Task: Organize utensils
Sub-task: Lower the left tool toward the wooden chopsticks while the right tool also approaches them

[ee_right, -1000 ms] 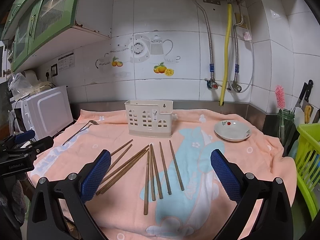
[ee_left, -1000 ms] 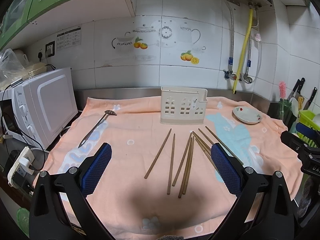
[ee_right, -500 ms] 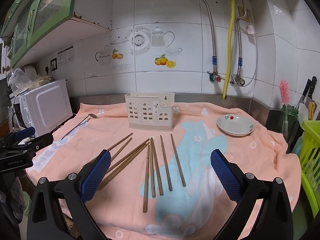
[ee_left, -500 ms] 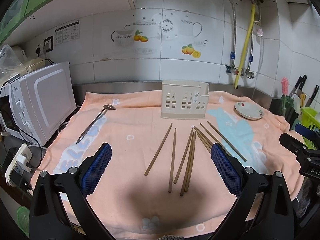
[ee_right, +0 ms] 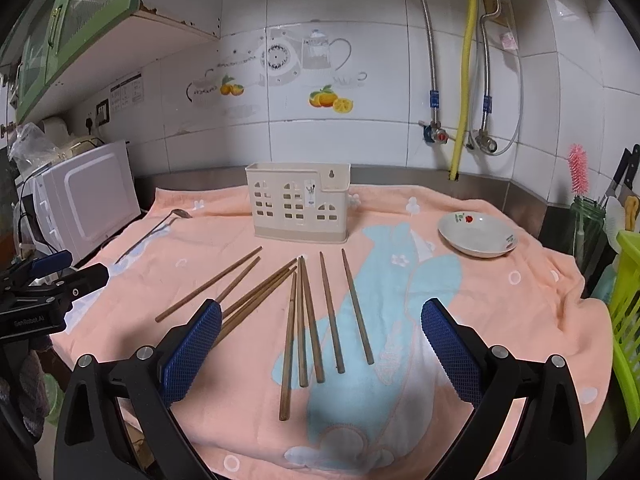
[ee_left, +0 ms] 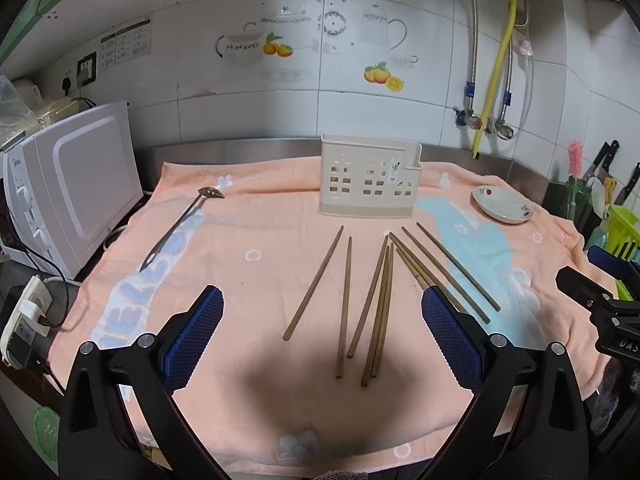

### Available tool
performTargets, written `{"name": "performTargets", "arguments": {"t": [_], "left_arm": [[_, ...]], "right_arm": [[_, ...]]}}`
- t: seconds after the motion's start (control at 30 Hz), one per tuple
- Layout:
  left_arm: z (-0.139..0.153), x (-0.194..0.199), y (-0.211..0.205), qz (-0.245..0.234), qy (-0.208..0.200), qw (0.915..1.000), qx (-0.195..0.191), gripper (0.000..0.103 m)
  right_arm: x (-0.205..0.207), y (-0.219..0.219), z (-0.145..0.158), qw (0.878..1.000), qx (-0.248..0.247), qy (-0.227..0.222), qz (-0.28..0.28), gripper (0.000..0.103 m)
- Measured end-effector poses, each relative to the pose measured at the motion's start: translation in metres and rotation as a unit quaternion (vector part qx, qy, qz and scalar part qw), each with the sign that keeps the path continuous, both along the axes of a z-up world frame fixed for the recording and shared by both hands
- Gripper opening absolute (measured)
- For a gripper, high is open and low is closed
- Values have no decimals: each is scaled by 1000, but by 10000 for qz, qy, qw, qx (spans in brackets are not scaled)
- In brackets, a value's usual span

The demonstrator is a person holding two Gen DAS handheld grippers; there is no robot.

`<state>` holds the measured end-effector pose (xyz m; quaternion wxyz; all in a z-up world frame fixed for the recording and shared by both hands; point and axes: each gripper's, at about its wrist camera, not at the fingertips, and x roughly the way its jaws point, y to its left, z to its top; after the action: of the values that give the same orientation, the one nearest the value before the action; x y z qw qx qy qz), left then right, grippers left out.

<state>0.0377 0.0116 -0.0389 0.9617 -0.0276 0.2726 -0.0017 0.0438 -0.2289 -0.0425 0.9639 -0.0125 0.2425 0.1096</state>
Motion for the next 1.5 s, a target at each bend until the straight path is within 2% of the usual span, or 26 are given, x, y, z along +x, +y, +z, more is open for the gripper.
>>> {"name": "performTargets", "arguments": {"t": [0.8,1.1,1.5], "left_arm": [[-33,30,4,-58,573,9983,-14,97],[-53,37,9,-87,910,9958,-40,97],[-66,63,14,-113,1174,9930,-95,97]], "right_arm": [[31,6,-30,9986,-14,508,166,97],[37,6,-42,9974,-40,686,203,97],[58,8,-57,9954,6,940,188,96]]}}
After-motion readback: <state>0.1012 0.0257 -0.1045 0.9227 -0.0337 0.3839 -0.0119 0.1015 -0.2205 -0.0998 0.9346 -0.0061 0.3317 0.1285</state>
